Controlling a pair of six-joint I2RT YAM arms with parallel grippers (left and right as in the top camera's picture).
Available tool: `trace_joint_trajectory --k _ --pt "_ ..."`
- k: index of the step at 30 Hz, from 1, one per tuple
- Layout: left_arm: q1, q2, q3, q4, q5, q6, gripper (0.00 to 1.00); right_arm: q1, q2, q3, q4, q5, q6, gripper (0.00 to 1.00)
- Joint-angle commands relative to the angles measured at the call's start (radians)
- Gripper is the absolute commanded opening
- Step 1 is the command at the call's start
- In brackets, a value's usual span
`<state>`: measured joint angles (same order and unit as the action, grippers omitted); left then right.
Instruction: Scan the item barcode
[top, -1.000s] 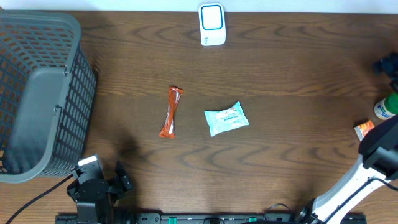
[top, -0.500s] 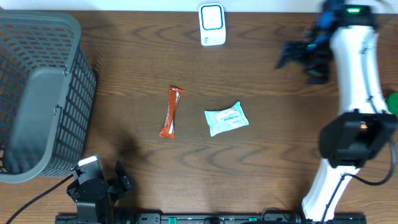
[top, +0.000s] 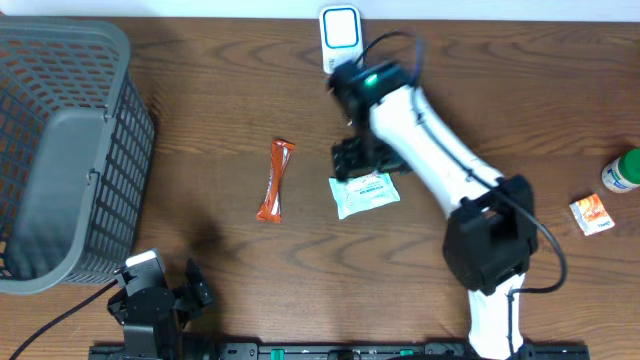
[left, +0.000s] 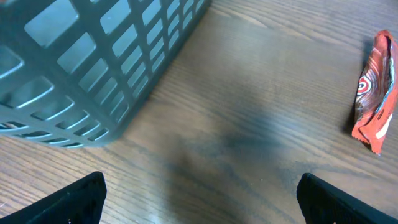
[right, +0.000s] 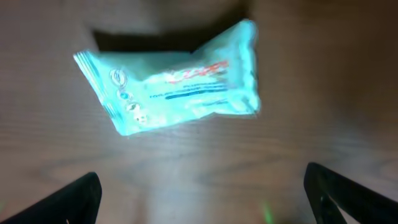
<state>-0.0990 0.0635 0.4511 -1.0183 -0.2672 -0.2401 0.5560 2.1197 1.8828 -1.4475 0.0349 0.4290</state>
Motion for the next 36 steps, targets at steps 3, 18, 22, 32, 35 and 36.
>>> trace_joint_trajectory --k 3,18,22,32,35,36 --pt "0.004 0.000 -0.002 -0.001 -0.006 -0.009 0.98 0.127 -0.019 -0.154 0.201 0.095 0.075 0.99" --pt "0.004 0.000 -0.002 -0.001 -0.006 -0.009 0.98 0.227 0.024 -0.252 0.367 0.343 0.210 0.99" --pt "0.004 0.000 -0.002 -0.001 -0.006 -0.009 0.98 0.209 0.037 -0.274 0.375 0.311 0.198 0.99" --pt "0.004 0.000 -0.002 -0.001 -0.006 -0.009 0.98 0.179 0.200 -0.280 0.377 0.183 0.131 0.61" --pt "0.004 0.000 -0.002 -0.001 -0.006 -0.009 0.98 0.171 0.201 -0.279 0.371 0.179 0.131 0.20" --pt "0.004 0.000 -0.002 -0.001 -0.006 -0.009 0.98 0.169 0.194 -0.278 0.365 0.179 0.131 0.13"
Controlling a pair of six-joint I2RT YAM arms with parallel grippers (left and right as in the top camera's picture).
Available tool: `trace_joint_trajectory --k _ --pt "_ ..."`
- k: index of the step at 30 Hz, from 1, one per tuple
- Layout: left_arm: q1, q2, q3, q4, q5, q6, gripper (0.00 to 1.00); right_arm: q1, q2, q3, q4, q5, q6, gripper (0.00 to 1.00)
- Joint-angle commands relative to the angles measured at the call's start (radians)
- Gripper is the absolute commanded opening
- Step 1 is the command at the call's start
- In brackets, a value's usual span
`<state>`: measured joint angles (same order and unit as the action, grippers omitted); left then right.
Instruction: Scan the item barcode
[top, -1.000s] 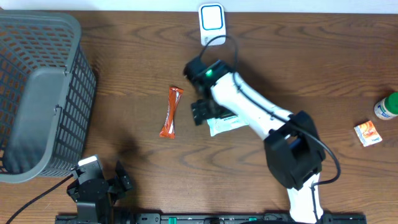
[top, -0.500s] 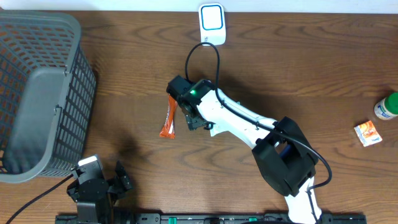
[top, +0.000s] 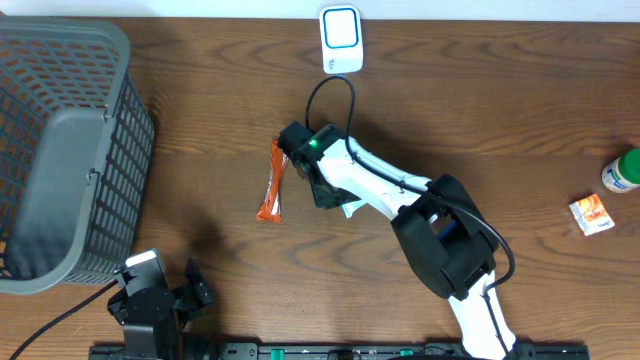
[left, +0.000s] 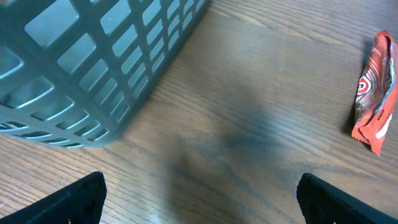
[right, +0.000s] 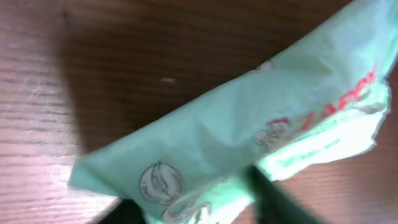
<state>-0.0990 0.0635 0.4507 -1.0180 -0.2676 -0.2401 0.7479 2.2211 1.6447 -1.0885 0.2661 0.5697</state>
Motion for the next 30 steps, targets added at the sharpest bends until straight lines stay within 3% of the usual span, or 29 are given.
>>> trace_joint_trajectory --k 1,2,8,14,20,26,30 --pt "0.004 0.000 -0.002 -0.001 -0.005 -0.009 0.98 -0.024 0.084 -0.038 -0.003 -0.051 -0.010 0.06" --pt "0.004 0.000 -0.002 -0.001 -0.005 -0.009 0.98 -0.024 0.075 -0.034 -0.013 -0.047 -0.010 0.01" --pt "0.004 0.000 -0.002 -0.001 -0.005 -0.009 0.98 -0.039 -0.043 0.027 -0.105 -0.116 -0.151 0.01" --pt "0.004 0.000 -0.002 -0.001 -0.005 -0.009 0.98 -0.127 -0.257 0.065 -0.160 -0.587 -0.447 0.01" --pt "0.004 0.000 -0.002 -0.001 -0.005 -0.009 0.98 -0.282 -0.317 0.063 -0.291 -0.940 -0.700 0.01" --pt "0.004 0.000 -0.002 -0.001 -0.005 -0.009 0.98 -0.396 -0.311 0.026 -0.380 -1.178 -1.002 0.01" --pt "0.004 0.000 -0.002 -0.001 -0.005 -0.009 0.98 -0.441 -0.309 -0.012 -0.377 -1.220 -1.056 0.01"
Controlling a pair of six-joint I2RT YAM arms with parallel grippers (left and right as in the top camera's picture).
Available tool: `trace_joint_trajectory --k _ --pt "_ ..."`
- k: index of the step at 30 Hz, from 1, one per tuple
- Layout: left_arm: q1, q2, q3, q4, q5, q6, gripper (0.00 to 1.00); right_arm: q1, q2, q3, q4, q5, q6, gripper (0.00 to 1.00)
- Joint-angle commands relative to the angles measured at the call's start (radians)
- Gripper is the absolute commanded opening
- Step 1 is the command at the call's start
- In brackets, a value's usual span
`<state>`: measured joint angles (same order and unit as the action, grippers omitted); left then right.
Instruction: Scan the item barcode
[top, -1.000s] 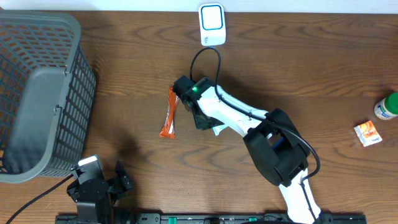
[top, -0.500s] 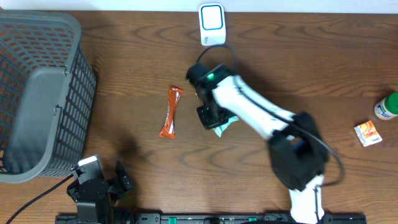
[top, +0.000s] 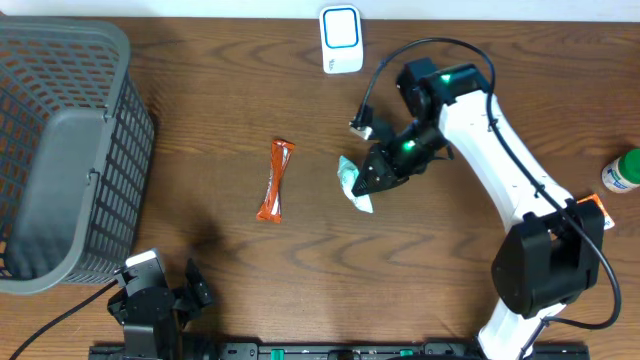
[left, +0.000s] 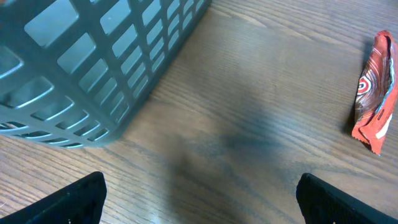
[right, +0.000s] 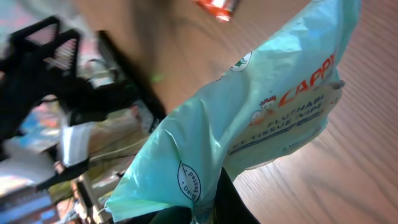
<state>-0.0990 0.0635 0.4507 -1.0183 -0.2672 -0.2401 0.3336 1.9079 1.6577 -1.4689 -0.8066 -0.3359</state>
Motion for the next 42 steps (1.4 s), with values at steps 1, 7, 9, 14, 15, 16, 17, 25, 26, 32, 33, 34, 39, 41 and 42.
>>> trace_joint_trajectory --k 1,7,9,14,15,16,17,25,26,32,33,34,39,41,42 --pt "0.004 0.000 -0.002 -0.001 -0.006 -0.009 0.98 -0.037 0.004 -0.037 0.011 -0.149 -0.152 0.01" --pt "0.004 0.000 -0.002 -0.001 -0.006 -0.009 0.98 -0.058 0.004 -0.181 0.152 -0.254 -0.142 0.01" --pt "0.004 0.000 -0.002 -0.001 -0.006 -0.009 0.98 -0.054 0.004 -0.253 0.220 -0.336 -0.142 0.01" --pt "0.004 0.000 -0.002 -0.001 -0.006 -0.009 0.98 -0.051 0.008 -0.468 0.455 -0.565 -0.123 0.01" --pt "0.004 0.000 -0.002 -0.001 -0.006 -0.009 0.98 -0.051 0.008 -0.486 0.482 -0.563 -0.104 0.01" --pt "0.004 0.000 -0.002 -0.001 -0.006 -0.009 0.98 -0.052 0.009 -0.523 0.537 -0.556 -0.043 0.01" --pt "0.004 0.000 -0.002 -0.001 -0.006 -0.009 0.98 -0.053 0.009 -0.547 0.574 -0.556 -0.002 0.01" --pt "0.004 0.000 -0.002 -0.001 -0.006 -0.009 0.98 -0.060 0.009 -0.592 0.678 -0.229 0.248 0.01" --pt "0.004 0.000 -0.002 -0.001 -0.006 -0.009 0.98 -0.060 0.009 -0.592 0.677 -0.180 0.282 0.01" --pt "0.004 0.000 -0.002 -0.001 -0.006 -0.009 0.98 -0.093 0.009 -0.592 0.672 -0.089 0.343 0.02" --pt "0.004 0.000 -0.002 -0.001 -0.006 -0.009 0.98 -0.101 0.009 -0.592 0.671 -0.089 0.344 0.02" --pt "0.004 0.000 -0.002 -0.001 -0.006 -0.009 0.98 -0.110 0.009 -0.592 0.669 -0.088 0.343 0.02" --pt "0.004 0.000 -0.002 -0.001 -0.006 -0.009 0.98 -0.171 0.009 -0.592 0.651 -0.050 0.343 0.02" --pt "0.004 0.000 -0.002 -0.001 -0.006 -0.009 0.98 -0.201 0.009 -0.592 0.631 0.013 0.347 0.03" --pt "0.004 0.000 -0.002 -0.001 -0.006 -0.009 0.98 -0.215 0.009 -0.592 0.620 0.045 0.353 0.03"
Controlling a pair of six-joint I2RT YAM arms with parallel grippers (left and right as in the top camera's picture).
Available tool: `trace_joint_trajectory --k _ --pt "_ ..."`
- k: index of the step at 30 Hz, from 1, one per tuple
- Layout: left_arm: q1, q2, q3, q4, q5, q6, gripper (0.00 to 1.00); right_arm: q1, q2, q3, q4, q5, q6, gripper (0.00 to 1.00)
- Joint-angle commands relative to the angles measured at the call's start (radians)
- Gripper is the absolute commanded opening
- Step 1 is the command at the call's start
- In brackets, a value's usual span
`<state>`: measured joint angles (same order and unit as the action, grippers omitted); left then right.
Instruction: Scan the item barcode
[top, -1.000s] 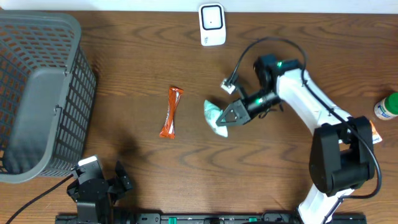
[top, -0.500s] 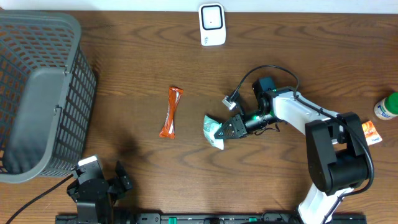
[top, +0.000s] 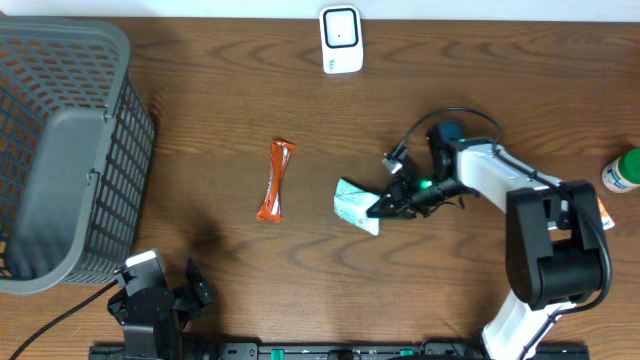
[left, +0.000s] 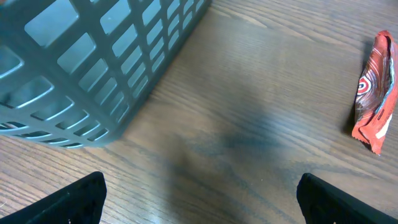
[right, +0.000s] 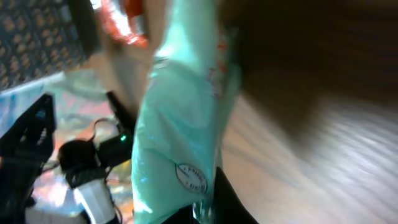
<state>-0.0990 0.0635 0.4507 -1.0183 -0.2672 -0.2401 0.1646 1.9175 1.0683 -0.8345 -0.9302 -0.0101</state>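
My right gripper (top: 385, 205) is shut on a mint-green tissue packet (top: 355, 206), held over the middle of the table. In the right wrist view the packet (right: 180, 130) fills the centre, blurred, pinched between the dark fingers (right: 230, 199). The white barcode scanner (top: 341, 38) stands at the back edge, well away from the packet. An orange-red snack bar (top: 275, 180) lies left of the packet and shows in the left wrist view too (left: 373, 93). My left gripper (left: 199, 199) rests open over bare wood at the front left.
A grey mesh basket (top: 60, 150) stands at the left, its wall (left: 93, 68) close to my left gripper. A green-capped bottle (top: 622, 172) and a small orange sachet (top: 596, 214) sit at the right edge.
My right gripper, still shut on the tissue packet, has moved down the table toward the front and its arm has folded in; the packet now faces another way. The left arm is unchanged.
At first my right gripper stood open just above the tissue packet lying flat on the table. Then it was down on the packet near the snack bar. After that it held the packet raised mid-table, and now it holds it lower and turned.
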Motion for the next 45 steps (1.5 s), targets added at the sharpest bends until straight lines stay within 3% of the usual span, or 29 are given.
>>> trace_joint_trajectory --k 1,7,12,13,14,19,29,35,42,45 --pt "0.004 0.000 -0.002 -0.001 -0.006 -0.009 0.98 -0.062 -0.001 -0.002 -0.025 0.208 0.040 0.03" --pt "0.004 0.000 -0.002 -0.001 -0.006 -0.009 0.98 -0.140 -0.001 -0.002 -0.085 0.358 0.073 0.06" --pt "0.004 0.000 -0.002 -0.001 -0.006 -0.009 0.98 -0.145 -0.002 0.039 -0.153 0.360 0.040 0.45" --pt "0.004 0.000 -0.002 -0.001 -0.006 -0.009 0.98 -0.138 -0.003 0.093 -0.211 0.360 -0.037 0.68" --pt "0.004 0.000 -0.002 -0.001 -0.006 -0.009 0.98 -0.135 -0.003 0.122 -0.237 0.361 -0.077 0.80" --pt "0.004 0.000 -0.002 -0.001 -0.006 -0.009 0.98 -0.129 -0.003 0.261 -0.237 0.380 -0.171 0.99" --pt "0.004 0.000 -0.002 -0.001 -0.006 -0.009 0.98 -0.015 0.026 0.290 -0.134 0.344 -0.441 0.99" --pt "0.004 0.000 -0.002 -0.001 -0.006 -0.009 0.98 0.100 0.109 0.290 -0.118 0.384 -0.496 0.99" --pt "0.004 0.000 -0.002 -0.001 -0.006 -0.009 0.98 0.105 0.212 0.290 -0.132 0.382 -0.516 0.99" --pt "0.004 0.000 -0.002 -0.001 -0.006 -0.009 0.98 0.105 0.255 0.290 -0.164 0.385 -0.554 0.86"
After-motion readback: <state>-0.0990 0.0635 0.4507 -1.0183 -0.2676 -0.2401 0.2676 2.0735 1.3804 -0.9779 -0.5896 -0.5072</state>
